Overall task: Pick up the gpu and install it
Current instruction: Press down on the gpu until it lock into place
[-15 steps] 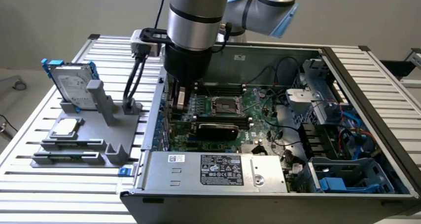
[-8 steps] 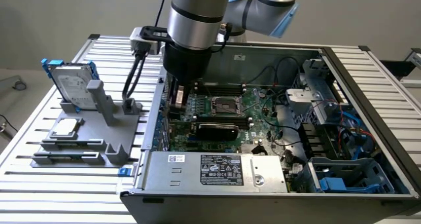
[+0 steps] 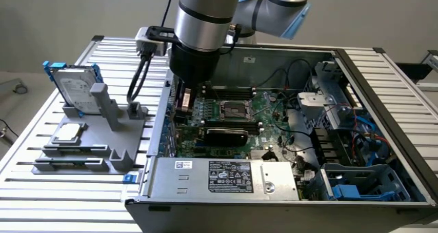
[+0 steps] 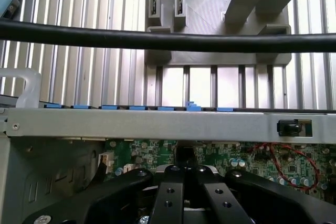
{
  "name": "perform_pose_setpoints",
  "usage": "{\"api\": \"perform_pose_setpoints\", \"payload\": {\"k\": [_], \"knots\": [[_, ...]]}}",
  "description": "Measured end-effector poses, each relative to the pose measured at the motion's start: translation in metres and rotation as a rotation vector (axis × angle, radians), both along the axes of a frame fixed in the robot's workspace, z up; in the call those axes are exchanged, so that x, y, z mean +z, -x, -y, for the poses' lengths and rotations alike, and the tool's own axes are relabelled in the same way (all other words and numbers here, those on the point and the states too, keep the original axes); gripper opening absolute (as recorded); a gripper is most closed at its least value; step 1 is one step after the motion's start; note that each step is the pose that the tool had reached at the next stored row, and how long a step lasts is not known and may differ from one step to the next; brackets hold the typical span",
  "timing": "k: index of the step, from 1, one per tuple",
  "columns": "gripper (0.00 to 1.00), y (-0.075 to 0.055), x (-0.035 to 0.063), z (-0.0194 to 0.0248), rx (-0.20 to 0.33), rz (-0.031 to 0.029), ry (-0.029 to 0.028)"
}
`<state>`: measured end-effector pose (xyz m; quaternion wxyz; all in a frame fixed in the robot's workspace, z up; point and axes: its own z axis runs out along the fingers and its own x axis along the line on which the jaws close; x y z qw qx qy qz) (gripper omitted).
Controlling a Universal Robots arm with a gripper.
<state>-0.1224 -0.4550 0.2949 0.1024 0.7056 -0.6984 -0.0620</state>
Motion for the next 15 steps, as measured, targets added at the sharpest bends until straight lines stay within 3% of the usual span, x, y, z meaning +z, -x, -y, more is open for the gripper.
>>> {"api": "perform_pose_setpoints", "payload": {"k": [15], "knots": [[0.11,0.0001,0.0000,-0.0019,-0.007,-0.0025,0.0000]]}}
